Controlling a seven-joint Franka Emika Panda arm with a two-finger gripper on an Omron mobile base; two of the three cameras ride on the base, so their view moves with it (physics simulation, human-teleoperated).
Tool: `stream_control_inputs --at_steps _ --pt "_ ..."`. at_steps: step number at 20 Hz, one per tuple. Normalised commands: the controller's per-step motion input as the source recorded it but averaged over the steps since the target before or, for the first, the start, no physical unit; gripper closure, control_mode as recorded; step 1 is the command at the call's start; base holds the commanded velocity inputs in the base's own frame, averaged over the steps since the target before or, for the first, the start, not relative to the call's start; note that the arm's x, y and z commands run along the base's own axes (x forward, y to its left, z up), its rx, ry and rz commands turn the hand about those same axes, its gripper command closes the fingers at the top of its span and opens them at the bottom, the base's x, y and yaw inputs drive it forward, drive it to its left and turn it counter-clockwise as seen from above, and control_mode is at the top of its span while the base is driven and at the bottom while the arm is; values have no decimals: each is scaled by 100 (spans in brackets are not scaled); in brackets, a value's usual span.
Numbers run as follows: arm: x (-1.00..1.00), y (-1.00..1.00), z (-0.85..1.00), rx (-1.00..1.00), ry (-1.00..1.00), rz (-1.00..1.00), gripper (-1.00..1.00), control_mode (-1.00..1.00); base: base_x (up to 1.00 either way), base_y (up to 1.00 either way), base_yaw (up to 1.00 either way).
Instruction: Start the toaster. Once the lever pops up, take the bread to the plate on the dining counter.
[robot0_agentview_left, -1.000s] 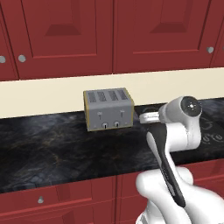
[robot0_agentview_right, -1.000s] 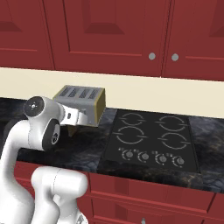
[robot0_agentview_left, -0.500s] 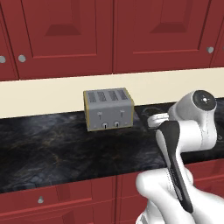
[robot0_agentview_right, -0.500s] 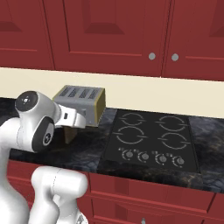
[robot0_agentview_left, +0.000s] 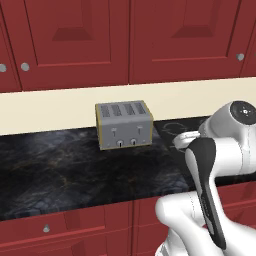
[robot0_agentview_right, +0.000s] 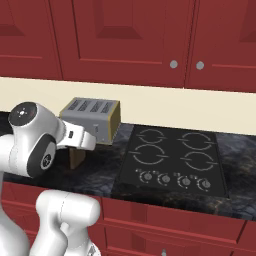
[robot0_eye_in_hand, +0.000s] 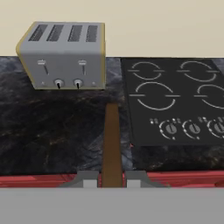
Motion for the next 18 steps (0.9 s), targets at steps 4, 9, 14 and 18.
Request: stream_control_inputs --at_steps 4,9,14,18 --pt "-27 -6 0 0 0 0 100 -100 0 0 0" --pt "-7 -1 0 0 0 0 100 100 -10 0 0" --pt "0 0 0 0 0 0 100 100 -73 0 2" --pt "0 0 0 0 0 0 100 100 -91 5 34"
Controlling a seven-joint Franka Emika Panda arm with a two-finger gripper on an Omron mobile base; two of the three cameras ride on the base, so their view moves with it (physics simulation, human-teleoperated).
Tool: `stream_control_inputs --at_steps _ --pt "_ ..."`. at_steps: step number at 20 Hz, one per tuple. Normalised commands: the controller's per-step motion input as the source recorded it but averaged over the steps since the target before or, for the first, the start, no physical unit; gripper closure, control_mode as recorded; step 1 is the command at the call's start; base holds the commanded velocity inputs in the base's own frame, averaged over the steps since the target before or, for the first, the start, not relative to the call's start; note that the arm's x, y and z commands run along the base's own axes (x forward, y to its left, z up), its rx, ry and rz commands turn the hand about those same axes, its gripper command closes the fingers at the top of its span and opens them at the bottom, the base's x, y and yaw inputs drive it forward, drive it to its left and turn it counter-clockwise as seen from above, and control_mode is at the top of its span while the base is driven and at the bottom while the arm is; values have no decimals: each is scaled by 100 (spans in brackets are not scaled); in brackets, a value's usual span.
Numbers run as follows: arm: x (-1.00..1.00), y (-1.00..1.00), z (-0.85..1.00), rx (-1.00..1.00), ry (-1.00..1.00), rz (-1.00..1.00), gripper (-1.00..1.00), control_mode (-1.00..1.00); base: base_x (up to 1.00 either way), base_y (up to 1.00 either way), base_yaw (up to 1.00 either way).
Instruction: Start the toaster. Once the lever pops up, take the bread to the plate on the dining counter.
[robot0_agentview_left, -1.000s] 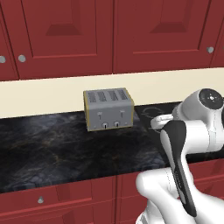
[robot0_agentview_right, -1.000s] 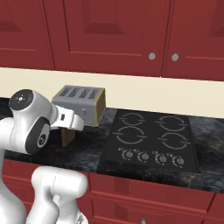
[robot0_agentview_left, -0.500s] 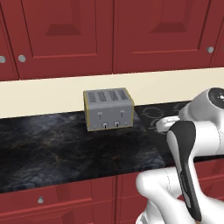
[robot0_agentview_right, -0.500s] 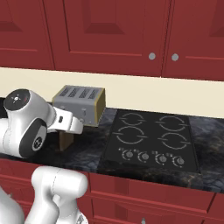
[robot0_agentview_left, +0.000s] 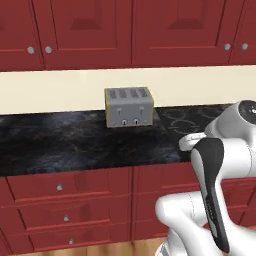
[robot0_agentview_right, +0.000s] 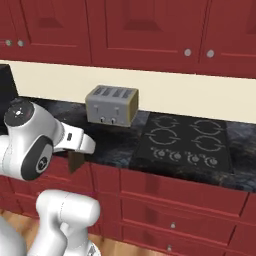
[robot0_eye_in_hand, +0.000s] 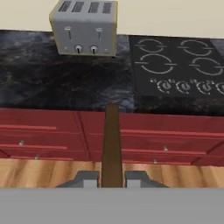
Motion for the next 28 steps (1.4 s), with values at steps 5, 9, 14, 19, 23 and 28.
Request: stream_control_inputs --at_steps 5,9,14,19,23,28 --pt "0 0 0 0 0 0 100 100 -44 21 78" --pt "0 0 0 0 0 0 100 100 -30 30 97" --pt "0 0 0 0 0 0 100 100 -21 27 99" --pt "0 0 0 0 0 0 100 100 -7 12 99" --pt "0 0 0 0 0 0 100 100 2 0 98" --pt "0 0 0 0 0 0 100 100 19 0 93"
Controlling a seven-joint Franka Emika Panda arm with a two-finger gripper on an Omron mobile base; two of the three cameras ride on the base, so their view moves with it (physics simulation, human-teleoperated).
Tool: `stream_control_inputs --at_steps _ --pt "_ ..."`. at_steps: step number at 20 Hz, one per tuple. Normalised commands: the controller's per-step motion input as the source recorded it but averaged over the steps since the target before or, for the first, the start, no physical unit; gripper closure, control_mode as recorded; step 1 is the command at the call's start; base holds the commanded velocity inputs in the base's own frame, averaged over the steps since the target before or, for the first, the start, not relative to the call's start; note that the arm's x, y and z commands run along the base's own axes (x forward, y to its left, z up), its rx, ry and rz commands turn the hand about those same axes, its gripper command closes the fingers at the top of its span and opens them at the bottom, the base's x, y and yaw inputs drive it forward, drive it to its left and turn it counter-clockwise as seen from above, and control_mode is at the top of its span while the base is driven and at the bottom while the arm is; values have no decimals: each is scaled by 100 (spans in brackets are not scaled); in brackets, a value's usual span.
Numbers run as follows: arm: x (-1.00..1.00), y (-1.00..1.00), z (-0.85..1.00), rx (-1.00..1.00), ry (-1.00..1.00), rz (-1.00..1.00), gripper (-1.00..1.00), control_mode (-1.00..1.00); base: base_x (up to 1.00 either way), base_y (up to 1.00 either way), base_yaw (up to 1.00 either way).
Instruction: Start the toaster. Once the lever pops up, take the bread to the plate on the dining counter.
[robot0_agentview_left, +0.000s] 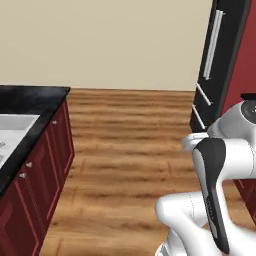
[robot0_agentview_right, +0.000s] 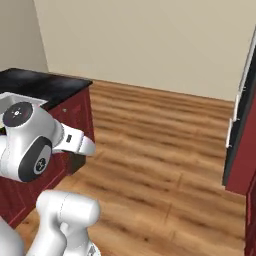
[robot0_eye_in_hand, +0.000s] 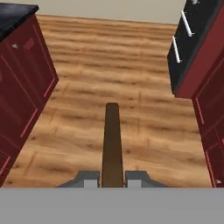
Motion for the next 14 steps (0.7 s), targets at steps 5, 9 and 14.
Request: stream_control_inputs --at_steps 5,9,14 --pt "0 0 0 0 0 0 100 100 32 -15 83" --pt "0 0 0 0 0 0 100 100 32 -24 79" --pt "0 0 0 0 0 0 100 100 31 -14 77"
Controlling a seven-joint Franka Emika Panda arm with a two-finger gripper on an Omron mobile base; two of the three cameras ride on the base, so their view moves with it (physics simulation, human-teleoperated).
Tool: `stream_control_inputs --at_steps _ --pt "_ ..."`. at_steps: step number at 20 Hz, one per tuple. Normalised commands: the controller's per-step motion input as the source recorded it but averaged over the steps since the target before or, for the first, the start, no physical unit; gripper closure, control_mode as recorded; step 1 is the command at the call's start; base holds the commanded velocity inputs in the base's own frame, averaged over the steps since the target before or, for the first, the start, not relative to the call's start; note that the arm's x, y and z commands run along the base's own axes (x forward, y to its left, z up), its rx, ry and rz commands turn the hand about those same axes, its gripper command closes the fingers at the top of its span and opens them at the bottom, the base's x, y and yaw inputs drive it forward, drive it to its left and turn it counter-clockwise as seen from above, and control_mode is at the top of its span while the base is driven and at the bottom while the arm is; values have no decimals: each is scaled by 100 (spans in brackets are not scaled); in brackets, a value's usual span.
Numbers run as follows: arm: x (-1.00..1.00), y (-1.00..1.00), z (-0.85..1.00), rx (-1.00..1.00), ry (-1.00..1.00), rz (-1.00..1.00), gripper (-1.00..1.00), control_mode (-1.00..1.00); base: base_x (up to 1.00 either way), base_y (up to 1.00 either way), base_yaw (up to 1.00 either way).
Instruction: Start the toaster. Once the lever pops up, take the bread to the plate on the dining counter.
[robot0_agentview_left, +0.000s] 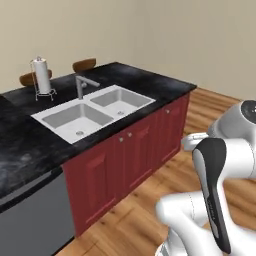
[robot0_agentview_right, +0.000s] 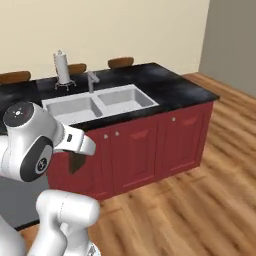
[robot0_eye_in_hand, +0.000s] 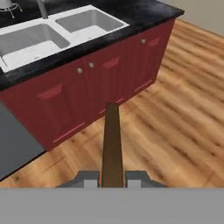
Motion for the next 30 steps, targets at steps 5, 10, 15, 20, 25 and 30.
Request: stream_control_inputs --at_steps 5,10,15,20,25,30 --pt "0 0 0 0 0 0 100 100 18 -5 70" --pt "0 0 0 0 0 0 100 100 18 10 57" --pt "0 0 0 0 0 0 100 100 11 27 49" --pt "0 0 0 0 0 0 100 100 0 87 22" --pt "0 0 0 0 0 0 100 100 11 100 2" --pt "0 0 0 0 0 0 100 100 35 100 -5"
